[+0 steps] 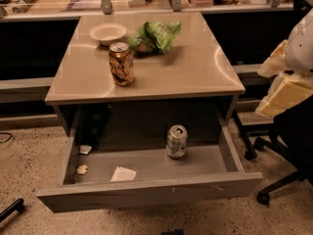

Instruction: Pick 7up can from top drawer and place on counter

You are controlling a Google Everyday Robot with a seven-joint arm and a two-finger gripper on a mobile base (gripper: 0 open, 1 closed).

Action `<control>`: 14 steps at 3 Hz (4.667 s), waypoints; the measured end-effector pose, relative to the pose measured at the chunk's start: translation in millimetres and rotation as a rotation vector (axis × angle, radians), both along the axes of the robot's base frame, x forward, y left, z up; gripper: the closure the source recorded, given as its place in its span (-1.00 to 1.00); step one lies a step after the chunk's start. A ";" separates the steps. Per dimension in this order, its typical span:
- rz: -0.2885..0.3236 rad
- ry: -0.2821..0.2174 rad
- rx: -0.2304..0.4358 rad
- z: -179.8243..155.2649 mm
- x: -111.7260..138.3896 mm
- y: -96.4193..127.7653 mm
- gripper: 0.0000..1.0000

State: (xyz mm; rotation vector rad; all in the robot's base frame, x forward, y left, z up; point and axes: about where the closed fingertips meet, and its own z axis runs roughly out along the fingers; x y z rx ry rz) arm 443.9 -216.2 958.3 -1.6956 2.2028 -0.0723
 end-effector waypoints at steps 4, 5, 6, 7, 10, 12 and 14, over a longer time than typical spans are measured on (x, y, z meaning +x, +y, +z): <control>-0.023 -0.024 0.250 -167.1 44.1 28.9 1.00; -0.005 -0.033 0.267 -197.0 47.0 28.5 0.65; 0.017 -0.031 0.327 -228.1 54.0 37.5 0.20; 0.022 -0.034 0.380 -248.1 60.6 43.8 -0.24; 0.042 -0.085 0.512 -269.0 85.3 65.9 -0.50; 0.083 -0.100 0.608 -283.5 103.7 103.0 -0.56; 0.160 -0.045 0.632 -300.6 104.2 140.7 -0.60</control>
Offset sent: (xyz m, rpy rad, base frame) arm 0.0502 0.0284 -0.1632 0.2844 -0.0762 -0.0012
